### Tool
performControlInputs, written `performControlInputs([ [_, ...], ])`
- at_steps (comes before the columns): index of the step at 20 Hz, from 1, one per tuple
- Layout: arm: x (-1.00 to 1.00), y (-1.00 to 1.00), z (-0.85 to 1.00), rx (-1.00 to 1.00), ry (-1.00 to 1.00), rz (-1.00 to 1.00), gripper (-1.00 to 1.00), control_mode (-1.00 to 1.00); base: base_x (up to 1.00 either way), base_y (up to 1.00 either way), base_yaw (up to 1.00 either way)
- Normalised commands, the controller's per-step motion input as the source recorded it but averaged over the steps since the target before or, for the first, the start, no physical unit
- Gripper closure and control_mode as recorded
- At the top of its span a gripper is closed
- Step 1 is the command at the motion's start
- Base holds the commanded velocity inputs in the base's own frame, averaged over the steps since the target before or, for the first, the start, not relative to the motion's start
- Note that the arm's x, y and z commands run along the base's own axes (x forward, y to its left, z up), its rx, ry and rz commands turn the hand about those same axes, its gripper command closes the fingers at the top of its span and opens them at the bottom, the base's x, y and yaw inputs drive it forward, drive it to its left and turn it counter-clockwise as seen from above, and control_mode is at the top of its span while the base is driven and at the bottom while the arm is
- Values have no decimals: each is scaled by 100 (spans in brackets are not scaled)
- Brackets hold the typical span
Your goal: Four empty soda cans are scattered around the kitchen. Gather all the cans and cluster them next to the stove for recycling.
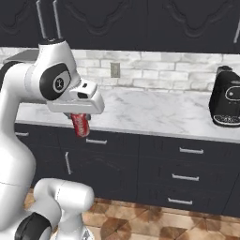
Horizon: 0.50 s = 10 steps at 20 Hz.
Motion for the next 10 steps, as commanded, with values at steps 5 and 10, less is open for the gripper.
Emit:
performControlInputs([
  [5, 0, 0, 0, 0, 0, 0, 100, 100, 38, 90, 0],
  [10, 0, 0, 0, 0, 0, 0, 100, 100, 25, 84, 0],
])
